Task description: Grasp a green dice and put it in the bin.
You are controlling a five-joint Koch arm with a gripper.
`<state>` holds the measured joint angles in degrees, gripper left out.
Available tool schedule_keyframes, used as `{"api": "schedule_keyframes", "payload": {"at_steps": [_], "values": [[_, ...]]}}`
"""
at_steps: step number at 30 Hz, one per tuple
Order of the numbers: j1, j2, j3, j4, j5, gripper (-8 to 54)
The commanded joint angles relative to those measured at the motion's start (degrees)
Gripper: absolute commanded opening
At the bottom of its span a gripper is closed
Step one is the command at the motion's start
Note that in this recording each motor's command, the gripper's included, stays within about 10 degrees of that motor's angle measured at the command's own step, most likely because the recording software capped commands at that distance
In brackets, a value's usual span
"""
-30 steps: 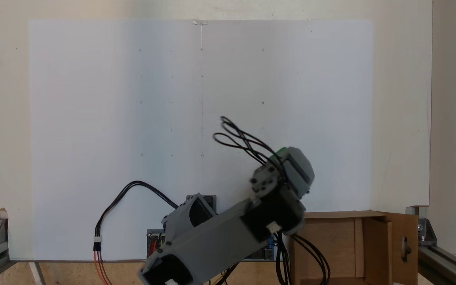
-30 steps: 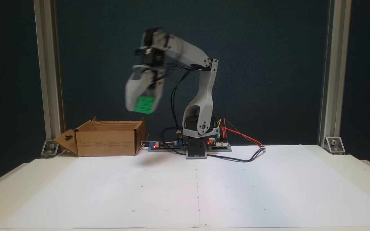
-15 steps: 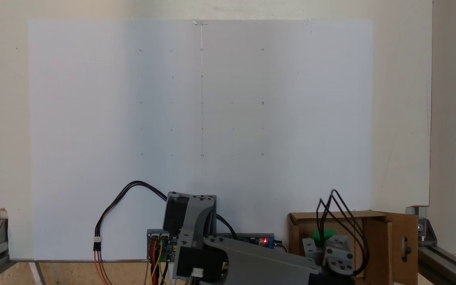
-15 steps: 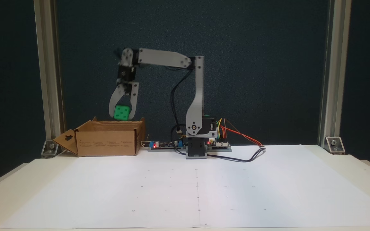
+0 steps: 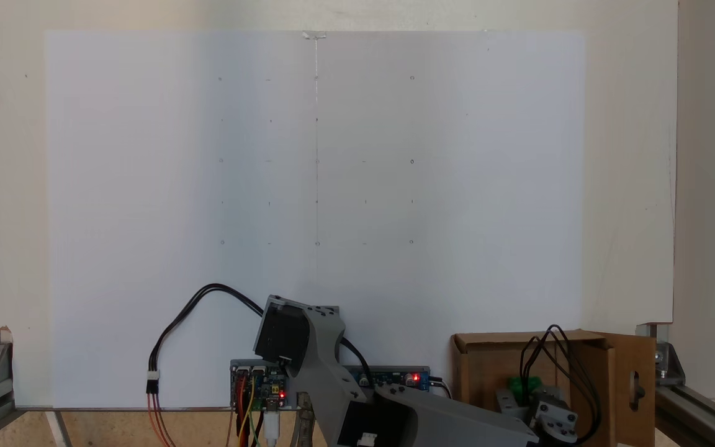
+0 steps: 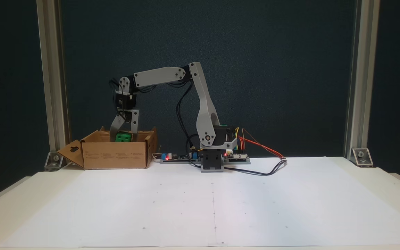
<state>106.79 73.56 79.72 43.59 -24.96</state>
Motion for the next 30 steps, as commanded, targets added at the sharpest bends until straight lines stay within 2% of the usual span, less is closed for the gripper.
{"api": "schedule_keyframes", "payload": {"at_steps": [1,2,6,11,16,22,30], "values": [[0.09,1.05,-3.87,-1.05,-4.04,16.4],[0.09,1.05,-3.87,-1.05,-4.04,28.6],[0.09,1.05,-3.78,-2.37,-3.87,43.3],[-1.14,1.67,-3.87,-6.94,-0.97,43.4],[-10.55,9.49,-3.87,-11.95,9.14,43.5],[-29.09,21.01,-3.78,-18.28,18.28,43.5],[-58.71,29.71,-1.58,-19.07,19.95,43.7]]}}
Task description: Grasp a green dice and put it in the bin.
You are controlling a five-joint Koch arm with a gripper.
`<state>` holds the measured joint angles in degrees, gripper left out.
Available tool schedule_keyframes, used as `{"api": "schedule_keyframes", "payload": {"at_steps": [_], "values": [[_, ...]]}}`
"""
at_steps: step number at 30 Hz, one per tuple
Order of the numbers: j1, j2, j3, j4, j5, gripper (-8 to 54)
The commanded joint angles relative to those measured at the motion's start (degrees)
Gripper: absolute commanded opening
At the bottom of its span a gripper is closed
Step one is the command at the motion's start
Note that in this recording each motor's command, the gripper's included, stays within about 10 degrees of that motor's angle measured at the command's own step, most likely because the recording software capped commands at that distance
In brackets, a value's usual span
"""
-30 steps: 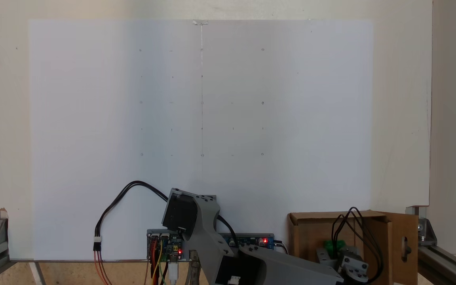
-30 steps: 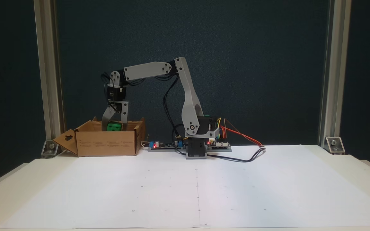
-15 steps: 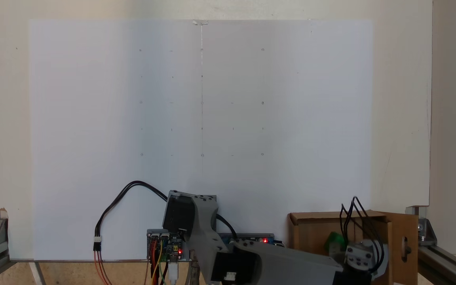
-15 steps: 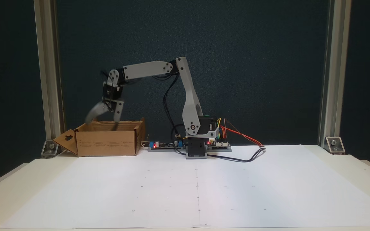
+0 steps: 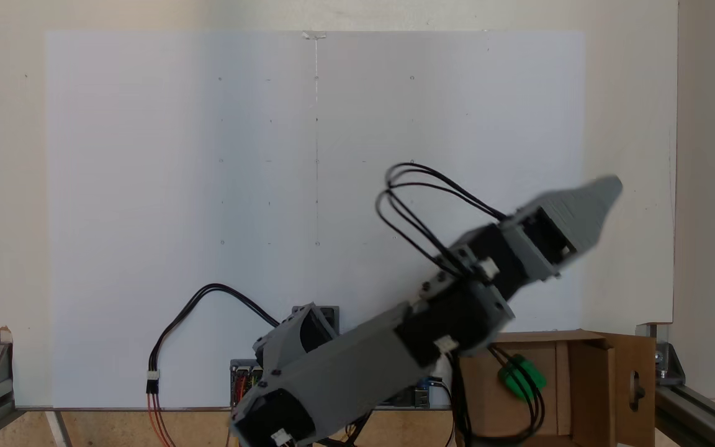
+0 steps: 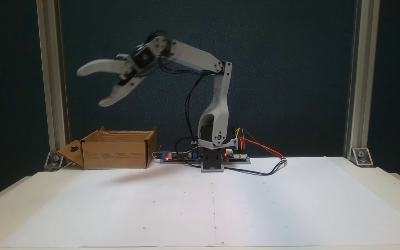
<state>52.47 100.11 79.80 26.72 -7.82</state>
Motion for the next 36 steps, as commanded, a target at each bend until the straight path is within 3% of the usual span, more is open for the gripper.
{"api": "schedule_keyframes", "payload": {"at_steps": [1,16,29,36], "values": [[-8.17,4.48,-0.7,-2.2,3.34,43.6],[-50.54,19.07,19.42,-11.25,5.63,43.9],[-54.23,34.37,38.14,-30.67,5.54,45.3],[-53.09,35.77,46.67,-41.31,5.36,46.1]]}}
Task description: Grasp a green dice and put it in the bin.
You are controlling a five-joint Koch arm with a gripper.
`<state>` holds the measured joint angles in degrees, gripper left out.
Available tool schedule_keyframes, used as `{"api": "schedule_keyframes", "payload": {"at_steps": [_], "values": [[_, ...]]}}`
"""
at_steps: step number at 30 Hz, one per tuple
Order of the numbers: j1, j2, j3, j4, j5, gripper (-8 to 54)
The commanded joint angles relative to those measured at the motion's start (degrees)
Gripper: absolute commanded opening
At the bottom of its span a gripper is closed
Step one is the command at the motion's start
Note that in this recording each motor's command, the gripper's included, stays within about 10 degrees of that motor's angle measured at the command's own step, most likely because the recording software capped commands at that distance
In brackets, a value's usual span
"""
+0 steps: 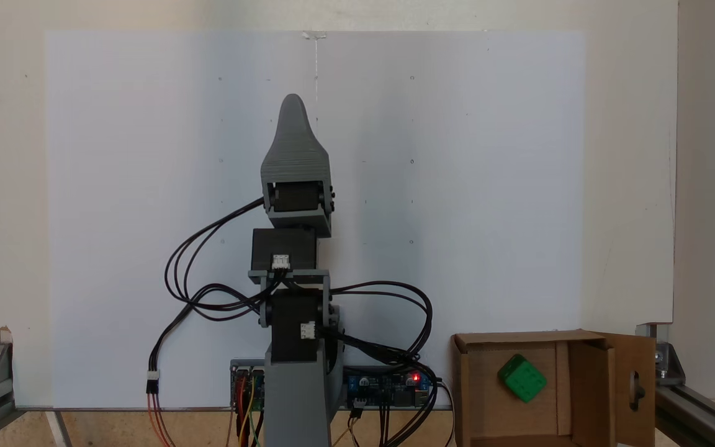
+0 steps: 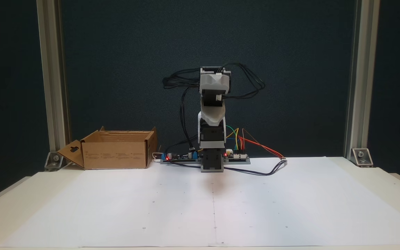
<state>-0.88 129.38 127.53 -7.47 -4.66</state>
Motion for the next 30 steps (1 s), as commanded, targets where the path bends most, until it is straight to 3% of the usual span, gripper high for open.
{"api": "schedule_keyframes", "payload": {"at_steps": [1,14,30], "values": [[0.62,6.5,0.35,-9.47,2.2,46.1],[2.02,6.59,15.03,-38.41,0.88,45.4],[2.02,6.59,21.8,-54.14,0.97,44.0]]}}
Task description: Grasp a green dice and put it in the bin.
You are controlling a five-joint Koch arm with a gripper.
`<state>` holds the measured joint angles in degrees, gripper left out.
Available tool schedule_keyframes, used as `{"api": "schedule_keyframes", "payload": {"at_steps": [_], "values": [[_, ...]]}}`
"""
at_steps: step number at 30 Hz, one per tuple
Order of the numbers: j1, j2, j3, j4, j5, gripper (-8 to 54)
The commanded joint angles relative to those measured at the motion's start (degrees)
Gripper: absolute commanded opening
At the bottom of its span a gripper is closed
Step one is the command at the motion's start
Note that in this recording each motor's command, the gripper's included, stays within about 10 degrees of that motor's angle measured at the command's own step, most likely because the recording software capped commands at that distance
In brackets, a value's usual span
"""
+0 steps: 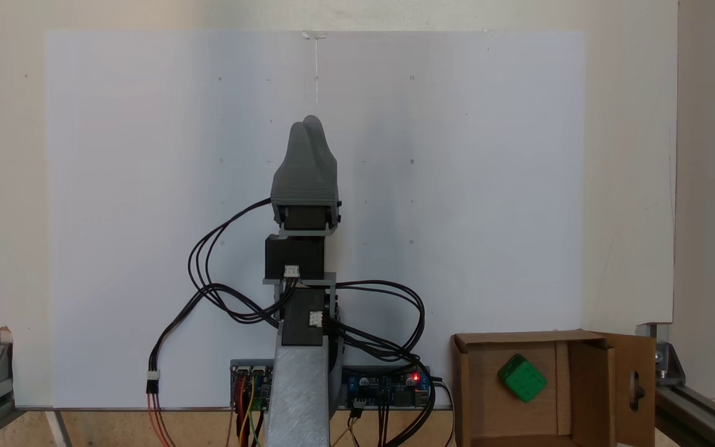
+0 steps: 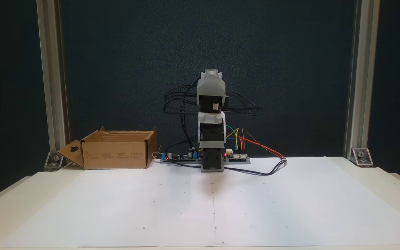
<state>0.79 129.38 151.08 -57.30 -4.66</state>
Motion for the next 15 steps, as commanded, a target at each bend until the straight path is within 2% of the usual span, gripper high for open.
{"api": "schedule_keyframes", "payload": {"at_steps": [1,15], "values": [[0.35,6.5,-1.76,-4.57,0.97,44.0],[-0.09,6.42,8.44,-13.62,1.05,44.2]]}}
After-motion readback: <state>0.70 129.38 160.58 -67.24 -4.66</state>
